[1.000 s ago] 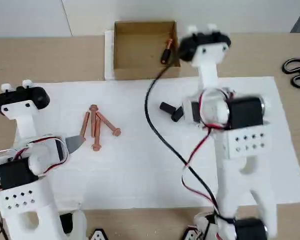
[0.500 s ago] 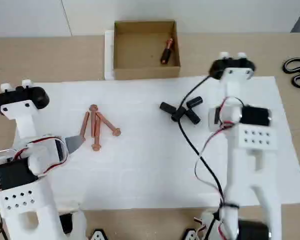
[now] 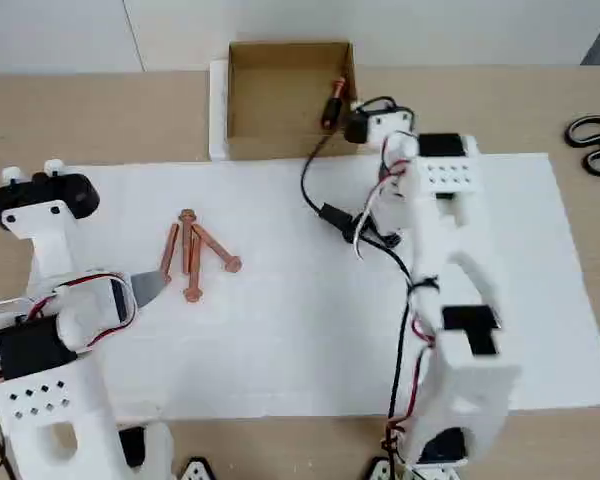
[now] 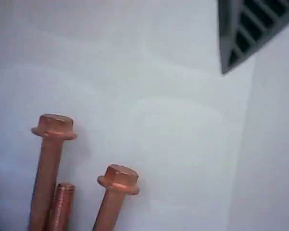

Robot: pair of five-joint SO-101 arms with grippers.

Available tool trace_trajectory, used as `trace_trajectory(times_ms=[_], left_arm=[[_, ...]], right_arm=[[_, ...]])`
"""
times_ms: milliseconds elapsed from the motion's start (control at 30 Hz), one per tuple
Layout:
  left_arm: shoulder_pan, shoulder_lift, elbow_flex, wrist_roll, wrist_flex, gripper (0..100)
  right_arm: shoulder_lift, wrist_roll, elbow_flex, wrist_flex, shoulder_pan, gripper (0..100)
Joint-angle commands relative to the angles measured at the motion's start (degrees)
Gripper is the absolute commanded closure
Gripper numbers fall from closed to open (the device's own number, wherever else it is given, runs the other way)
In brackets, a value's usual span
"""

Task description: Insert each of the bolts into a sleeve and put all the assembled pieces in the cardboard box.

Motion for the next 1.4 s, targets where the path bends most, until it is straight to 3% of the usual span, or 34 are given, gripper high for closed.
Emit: trace_trajectory(times_ms=[0, 300, 700, 1033, 1367], left_arm=[[-0.4, -0.5, -0.2, 0.4, 0.2, 68], [-0.4, -0.5, -0.2, 0.4, 0.2, 68], [-0.4, -0.4, -0.2, 0.4, -0.1, 68], [-0.4, -0.4, -0.2, 0.4, 0.0, 68], [-0.4, -0.4, -0.3, 0.4, 0.0, 68]], right_arm=[[4.9, 2.1, -10.3, 2.7, -0.9, 80.5], [16.7, 2.5, -18.5, 3.6, -1.3, 80.5], [20.1, 2.5, -18.4, 3.5, -1.6, 81.0], [21.8, 2.1, -18.7, 5.0, -1.3, 99.6], [11.8, 2.4, -20.9, 14.3, -1.3, 99.5]])
